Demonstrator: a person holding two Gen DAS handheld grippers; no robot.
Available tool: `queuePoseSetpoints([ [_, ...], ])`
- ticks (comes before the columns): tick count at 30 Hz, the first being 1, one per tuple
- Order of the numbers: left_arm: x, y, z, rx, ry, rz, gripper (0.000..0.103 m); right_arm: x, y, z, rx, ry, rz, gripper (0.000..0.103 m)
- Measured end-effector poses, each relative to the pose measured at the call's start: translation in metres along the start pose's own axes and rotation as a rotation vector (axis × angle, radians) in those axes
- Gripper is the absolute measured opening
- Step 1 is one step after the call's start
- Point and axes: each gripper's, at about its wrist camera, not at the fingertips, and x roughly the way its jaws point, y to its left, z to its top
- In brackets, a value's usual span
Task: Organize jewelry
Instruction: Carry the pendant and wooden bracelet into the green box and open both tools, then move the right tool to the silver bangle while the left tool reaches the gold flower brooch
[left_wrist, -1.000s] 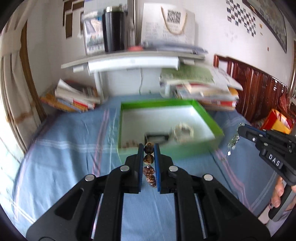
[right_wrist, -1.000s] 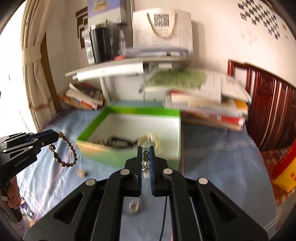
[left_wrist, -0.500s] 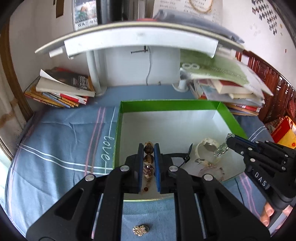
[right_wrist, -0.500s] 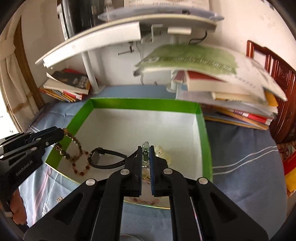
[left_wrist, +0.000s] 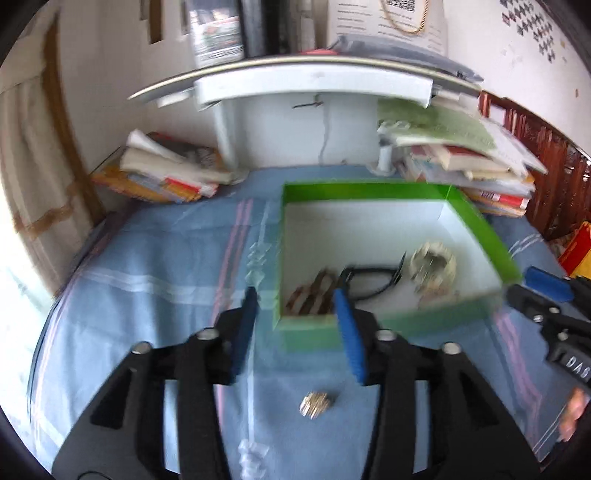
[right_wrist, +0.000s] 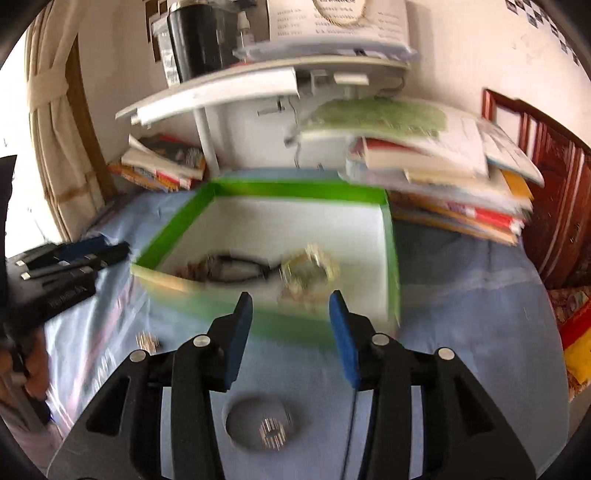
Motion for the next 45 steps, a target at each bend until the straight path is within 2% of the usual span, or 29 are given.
queuePoseSetpoints([
  [5,0.002,0.011,-0.039,-0.044,0.069,-0.002,0.051,0.015,-0.011,-0.040,0.039,0.104,0.015,0.042],
  [9,0.011,0.016,-0.053,-0.062,0.110,-0.007,0.053,0.029,-0.002,-0.046,0.021,0.141,0.033,0.036],
  [15,0.014,0.032,-0.061,-0.119,0.129,0.004,0.059,0.051,0.020,-0.050,-0.048,0.198,0.032,0.029],
  [18,0.015,0.044,-0.063,-0.153,0.141,0.016,0.061,0.056,0.030,-0.053,-0.083,0.199,0.020,0.019],
  [20,0.017,0.047,-0.065,-0.164,0.150,0.021,0.061,0.058,0.032,-0.052,-0.070,0.211,0.053,0.005],
  [27,0.026,0.036,-0.070,-0.139,0.175,-0.014,0.064,0.048,0.029,-0.048,-0.021,0.186,0.086,0.004],
  [30,0.030,0.025,-0.069,-0.110,0.173,-0.031,0.071,0.037,0.018,-0.046,0.000,0.159,0.059,0.004],
  [36,0.043,0.005,-0.070,-0.066,0.181,-0.037,0.071,0.025,-0.015,-0.061,0.066,0.157,-0.012,0.004],
  [38,0.046,0.002,-0.071,-0.063,0.184,-0.045,0.063,0.025,-0.022,-0.068,0.086,0.167,-0.022,0.004],
  [40,0.050,0.001,-0.072,-0.064,0.196,-0.059,0.040,0.025,-0.030,-0.076,0.110,0.175,-0.019,0.004],
  [42,0.052,0.000,-0.072,-0.071,0.200,-0.088,0.029,0.022,-0.033,-0.078,0.120,0.168,-0.012,0.004],
  [43,0.052,-0.001,-0.073,-0.069,0.198,-0.089,0.019,0.021,-0.033,-0.079,0.120,0.166,-0.022,0.004],
  [45,0.050,-0.002,-0.073,-0.062,0.193,-0.080,0.020,0.019,-0.032,-0.080,0.116,0.160,-0.034,0.004],
])
